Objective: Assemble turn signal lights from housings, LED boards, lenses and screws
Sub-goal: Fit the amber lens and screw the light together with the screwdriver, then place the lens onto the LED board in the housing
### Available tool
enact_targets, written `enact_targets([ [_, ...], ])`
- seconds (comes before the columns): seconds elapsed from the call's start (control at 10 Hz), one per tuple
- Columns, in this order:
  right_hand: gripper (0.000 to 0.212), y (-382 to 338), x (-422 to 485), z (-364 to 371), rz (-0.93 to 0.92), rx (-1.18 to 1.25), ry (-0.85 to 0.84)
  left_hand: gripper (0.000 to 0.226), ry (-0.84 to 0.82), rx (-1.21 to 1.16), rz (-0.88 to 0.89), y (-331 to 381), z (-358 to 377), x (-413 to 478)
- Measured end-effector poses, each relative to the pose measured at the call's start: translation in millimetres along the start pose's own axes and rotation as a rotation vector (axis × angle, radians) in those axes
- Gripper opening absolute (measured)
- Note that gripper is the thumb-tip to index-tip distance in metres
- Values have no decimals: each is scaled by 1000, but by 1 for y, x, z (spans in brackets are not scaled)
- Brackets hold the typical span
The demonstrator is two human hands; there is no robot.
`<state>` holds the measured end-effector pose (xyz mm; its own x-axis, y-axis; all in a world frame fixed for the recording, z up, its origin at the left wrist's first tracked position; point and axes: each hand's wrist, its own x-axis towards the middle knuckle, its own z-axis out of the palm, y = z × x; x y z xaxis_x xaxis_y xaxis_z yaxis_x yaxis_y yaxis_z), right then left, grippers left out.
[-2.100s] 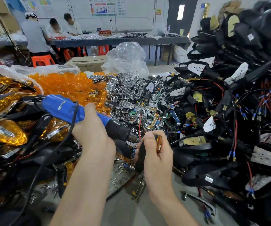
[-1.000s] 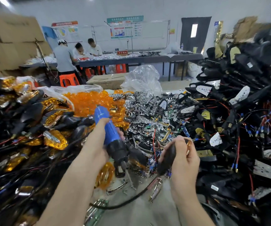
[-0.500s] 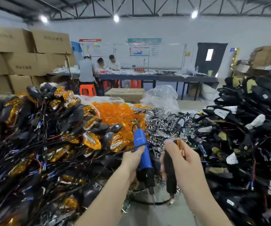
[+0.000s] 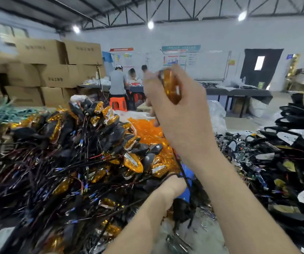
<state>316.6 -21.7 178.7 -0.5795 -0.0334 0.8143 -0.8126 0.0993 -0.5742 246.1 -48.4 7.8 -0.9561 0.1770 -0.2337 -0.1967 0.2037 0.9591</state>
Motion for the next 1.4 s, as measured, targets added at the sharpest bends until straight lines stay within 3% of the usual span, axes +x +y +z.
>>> enact_targets([
  [0.1,33,-6,33,10,-32,47,63,17,-80,88,-2,0,-12,3],
  [0.2,25,8,49,10,156,254,144,12,-206,-107,-56,13,-38,-10],
  [0.3,22,30,53,7,309,468,278,39,-313,-324,-72,31,-68,-28],
  [0.4,24,54,53,1,442,627,435,53,-466,-589,88,42,-98,-42],
  [0.5,29,83,48,-6,554,765,572,51,-381,-519,205,53,-120,-54],
  [0.6,41,114,35,-7,708,719,610,32,-183,-222,277,65,-137,-56],
  [0.8,53,127,40,27,927,649,324,20,479,429,520,90,-178,-49],
  [0.9,55,115,75,50,945,775,73,21,833,511,585,97,-207,-42],
  [1.0,58,117,79,65,986,673,-91,29,904,651,449,87,-238,-31],
  [1.1,29,137,46,67,1015,552,-137,31,816,773,196,61,-261,-21],
  [1.2,24,162,13,52,1067,466,-33,28,744,854,65,36,-267,-18],
  [1.4,21,191,-24,-9,1047,365,247,26,853,1014,-1,20,-248,-15],
])
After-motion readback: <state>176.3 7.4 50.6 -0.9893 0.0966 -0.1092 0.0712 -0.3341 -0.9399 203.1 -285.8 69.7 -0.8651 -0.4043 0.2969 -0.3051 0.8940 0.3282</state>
